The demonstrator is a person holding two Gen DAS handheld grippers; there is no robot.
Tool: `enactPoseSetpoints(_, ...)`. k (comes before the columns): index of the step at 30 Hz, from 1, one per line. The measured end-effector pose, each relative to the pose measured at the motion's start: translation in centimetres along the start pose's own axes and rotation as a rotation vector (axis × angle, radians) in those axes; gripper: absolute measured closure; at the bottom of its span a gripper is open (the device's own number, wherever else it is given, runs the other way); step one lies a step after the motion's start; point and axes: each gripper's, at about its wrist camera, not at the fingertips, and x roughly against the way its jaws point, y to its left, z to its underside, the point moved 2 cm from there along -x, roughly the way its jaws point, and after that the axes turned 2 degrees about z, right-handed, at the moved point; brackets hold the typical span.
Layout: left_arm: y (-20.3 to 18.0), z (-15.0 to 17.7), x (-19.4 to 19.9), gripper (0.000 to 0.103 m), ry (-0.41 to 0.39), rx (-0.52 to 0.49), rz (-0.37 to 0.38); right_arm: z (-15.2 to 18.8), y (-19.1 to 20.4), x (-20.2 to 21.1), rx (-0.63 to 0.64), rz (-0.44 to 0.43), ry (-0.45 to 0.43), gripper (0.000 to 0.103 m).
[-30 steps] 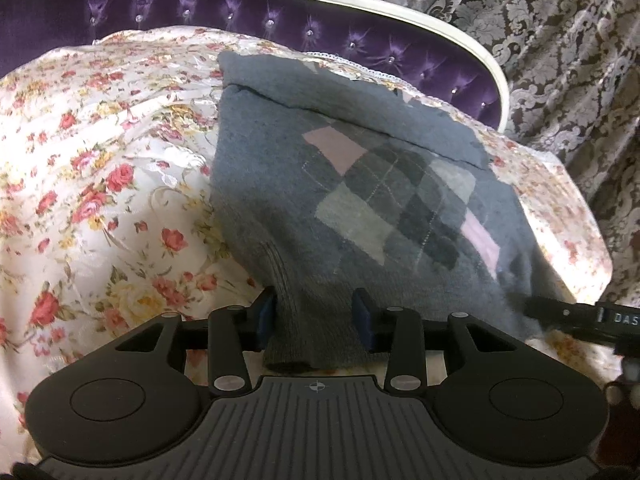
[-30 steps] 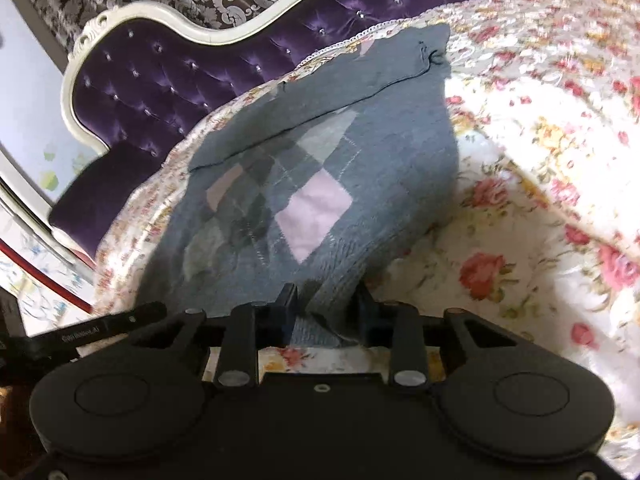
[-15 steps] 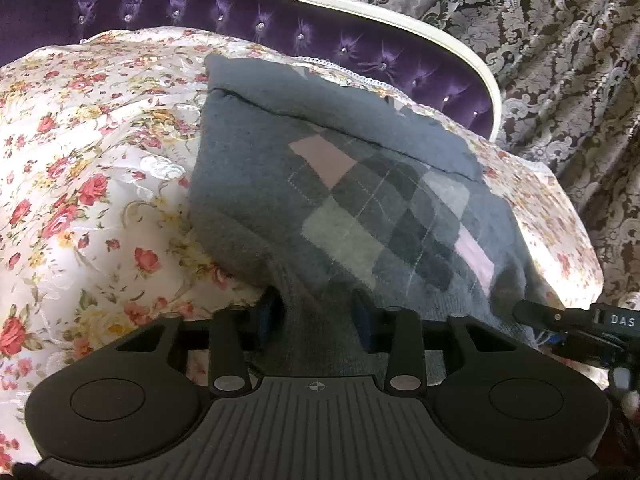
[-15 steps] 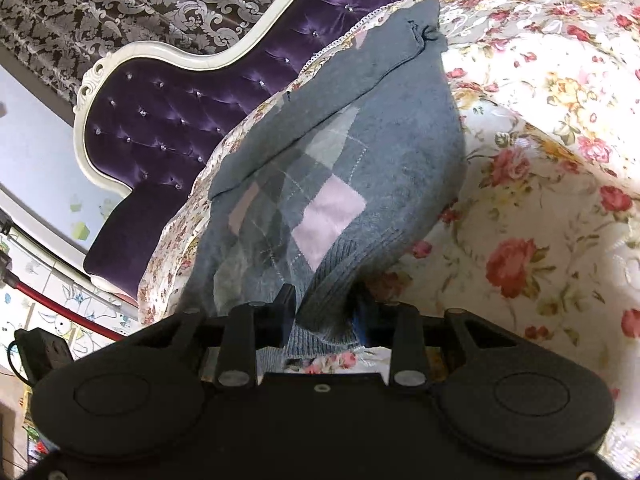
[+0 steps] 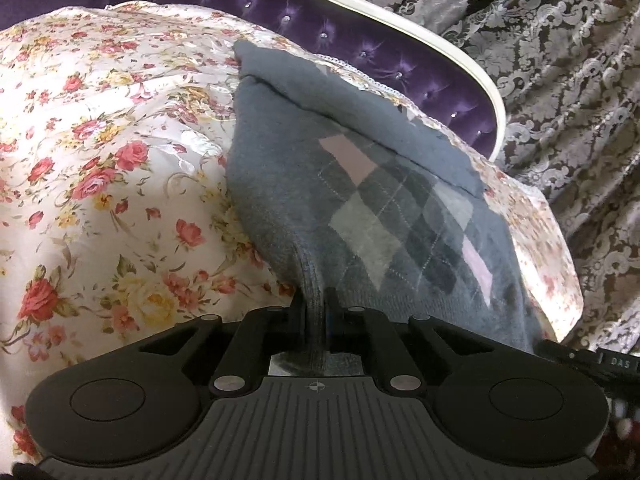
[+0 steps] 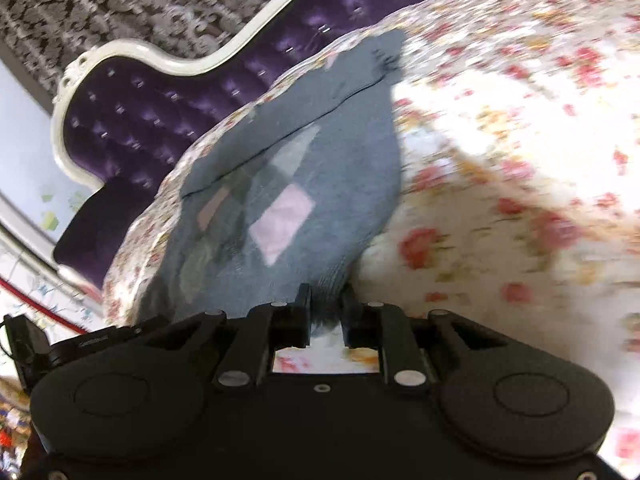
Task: Fold small clothes
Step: 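Close both grippers on the sweater hem, then lift the hem with both grippers and fold it over the sweater body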
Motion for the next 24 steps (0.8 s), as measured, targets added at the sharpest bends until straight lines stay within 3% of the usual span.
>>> enactPoseSetpoints(4,-0.2,-0.2,-0.2,0.093,0.009,-0.018,0.002,-0.3,-1.1,-0.1,-0.038,-0.022,0.006,0.075)
enactPoseSetpoints(5,-0.3,-0.2,-0.3,0.092,0.01,-0.022,0.006,-0.3,-1.2,-0.3,-0.047,-0.038,0.009,0.071)
enactPoseSetpoints(7,-0.4,-0.3,-0.5,0.083,0.011,-0.026,0.012,-0.4,-1.3,-0.7,-0.07,-0.083,0.012,0.05)
enactPoseSetpoints(11,-1.1,-0.6,-0.9,0.08,0.015,-0.05,0.017,-0.9,-0.3,-2.0,-0.063,-0.111,0.015,0.045)
enactPoseSetpoints(12,-1.3,-0.6,-1.0,0.09,0.022,-0.07,0.002,-1.0,0.0,-2.3,-0.053,-0.11,0.019,0.045)
enactPoseSetpoints(13,-1.5,-0.7,-1.0,0.096,0.031,-0.086,-0.011,-1.0,0.3,-2.6,-0.045,-0.102,0.024,0.057)
enactPoseSetpoints(14,-1.6,-0.7,-0.9,0.096,0.034,-0.084,-0.006,-1.0,0.5,-2.8,-0.034,-0.083,0.034,0.078)
enactPoseSetpoints(15,-1.4,-0.6,-0.6,0.096,0.034,-0.074,0.006,-0.9,0.7,-3.0,-0.021,-0.069,0.054,0.091)
enactPoseSetpoints(20,-0.9,-2.5,2.2,0.096,0.003,0.036,0.106,-1.4,1.0,-1.0,-0.036,-0.137,0.039,0.091)
enactPoseSetpoints(24,-1.8,-5.4,4.0,0.096,-0.049,0.032,0.151,-3.8,1.8,1.3,-0.034,-0.193,-0.018,0.091)
